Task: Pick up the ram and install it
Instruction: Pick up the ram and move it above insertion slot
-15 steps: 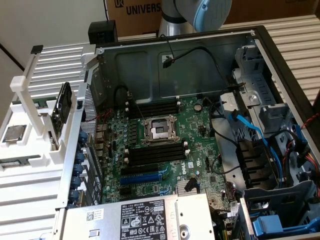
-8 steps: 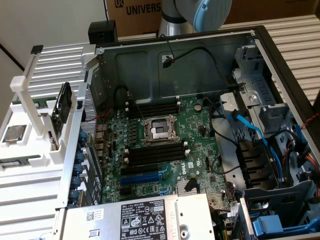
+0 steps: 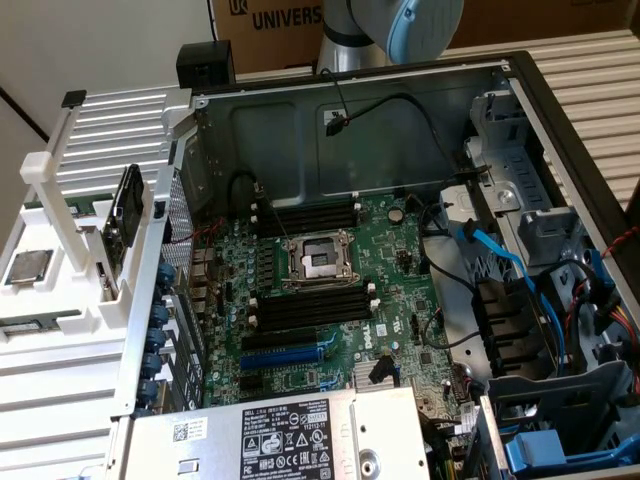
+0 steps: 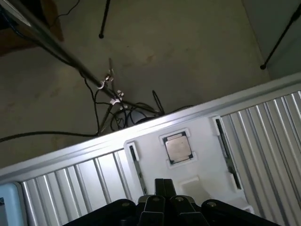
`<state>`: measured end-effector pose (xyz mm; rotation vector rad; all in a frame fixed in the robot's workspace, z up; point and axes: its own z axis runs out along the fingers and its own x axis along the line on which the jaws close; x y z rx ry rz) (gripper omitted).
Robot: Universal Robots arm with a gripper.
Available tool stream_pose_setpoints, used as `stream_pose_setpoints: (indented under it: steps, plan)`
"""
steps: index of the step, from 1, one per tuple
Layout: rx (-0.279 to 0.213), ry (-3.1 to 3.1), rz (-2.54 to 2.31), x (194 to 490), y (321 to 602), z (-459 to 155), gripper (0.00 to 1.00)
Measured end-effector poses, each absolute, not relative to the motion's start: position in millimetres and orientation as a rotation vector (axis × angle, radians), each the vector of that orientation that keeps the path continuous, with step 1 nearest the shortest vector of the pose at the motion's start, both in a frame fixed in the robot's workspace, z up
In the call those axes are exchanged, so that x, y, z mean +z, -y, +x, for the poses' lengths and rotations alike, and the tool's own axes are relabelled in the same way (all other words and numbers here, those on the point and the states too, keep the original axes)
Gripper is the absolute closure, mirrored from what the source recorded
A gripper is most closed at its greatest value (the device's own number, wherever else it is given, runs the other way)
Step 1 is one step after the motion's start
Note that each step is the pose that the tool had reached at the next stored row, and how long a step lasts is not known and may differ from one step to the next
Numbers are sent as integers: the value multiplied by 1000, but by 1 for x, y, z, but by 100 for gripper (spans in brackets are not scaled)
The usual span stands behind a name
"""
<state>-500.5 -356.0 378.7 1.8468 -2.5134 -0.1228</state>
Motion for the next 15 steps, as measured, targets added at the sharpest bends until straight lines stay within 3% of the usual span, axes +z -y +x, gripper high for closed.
stream_pose_setpoints:
  steps: [5,10,15]
  plan:
    - [-120,2405,1980,378,356,-500,90]
    - [-72,2365,2082,377,356,-500,90]
    - [-68,2353,2100,376,356,-501,90]
